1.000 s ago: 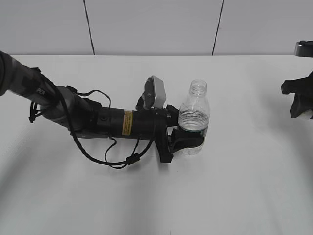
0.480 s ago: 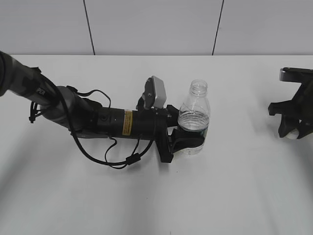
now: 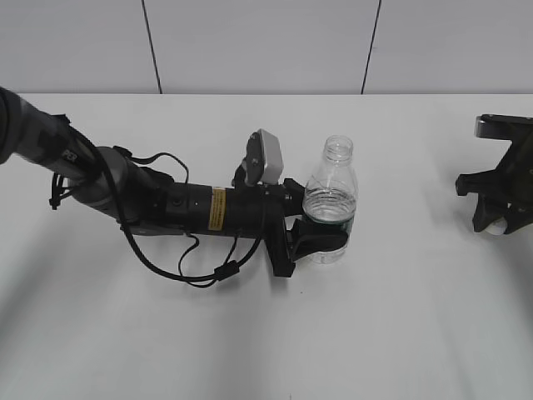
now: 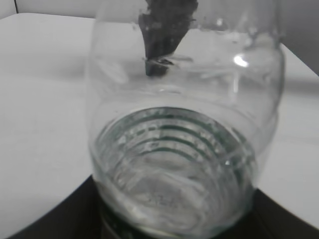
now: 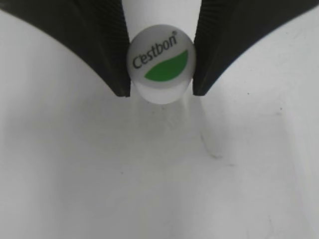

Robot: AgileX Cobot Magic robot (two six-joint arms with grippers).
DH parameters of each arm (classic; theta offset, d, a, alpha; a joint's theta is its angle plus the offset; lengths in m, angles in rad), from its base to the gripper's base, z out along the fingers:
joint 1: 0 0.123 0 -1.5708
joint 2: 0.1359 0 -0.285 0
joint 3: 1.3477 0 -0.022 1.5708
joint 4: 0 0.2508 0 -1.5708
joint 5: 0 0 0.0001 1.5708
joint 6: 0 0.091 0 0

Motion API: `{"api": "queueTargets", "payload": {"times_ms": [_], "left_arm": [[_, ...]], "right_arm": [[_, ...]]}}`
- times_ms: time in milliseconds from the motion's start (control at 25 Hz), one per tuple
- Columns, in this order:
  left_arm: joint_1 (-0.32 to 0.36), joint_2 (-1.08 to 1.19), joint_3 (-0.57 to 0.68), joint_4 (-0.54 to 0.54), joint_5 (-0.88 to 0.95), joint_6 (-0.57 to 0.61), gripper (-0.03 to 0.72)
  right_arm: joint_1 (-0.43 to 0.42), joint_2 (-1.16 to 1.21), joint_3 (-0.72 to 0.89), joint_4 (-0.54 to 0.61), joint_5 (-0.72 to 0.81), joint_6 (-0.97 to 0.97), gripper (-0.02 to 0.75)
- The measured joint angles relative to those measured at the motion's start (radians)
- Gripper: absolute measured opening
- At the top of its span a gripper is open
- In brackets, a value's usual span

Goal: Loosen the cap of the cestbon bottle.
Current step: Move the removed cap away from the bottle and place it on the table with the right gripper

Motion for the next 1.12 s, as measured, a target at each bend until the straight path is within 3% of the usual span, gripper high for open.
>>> {"api": "queueTargets", "payload": {"times_ms": [240, 480, 800, 1120], "left_arm": [[0.000, 0.000, 0.000, 0.000, 0.001, 0.000, 0.384], [0.000, 0.000, 0.000, 0.000, 0.001, 0.000, 0.384], [0.000, 0.000, 0.000, -0.001, -0.001, 0.000, 0.384], [0.000, 0.001, 0.009, 0.006, 0.015, 0.000, 0.528]], "right_arm": [[0.000, 0.006, 0.000, -0.001, -0.005, 0.000, 0.309], [0.000, 0.014, 0.000, -0.003, -0.005, 0.004, 0.447], [0.000, 0.014, -0.015, 0.071, 0.010, 0.006, 0.465], [0.000, 0.014, -0.045, 0.073, 0.032, 0.007, 0.465]]}}
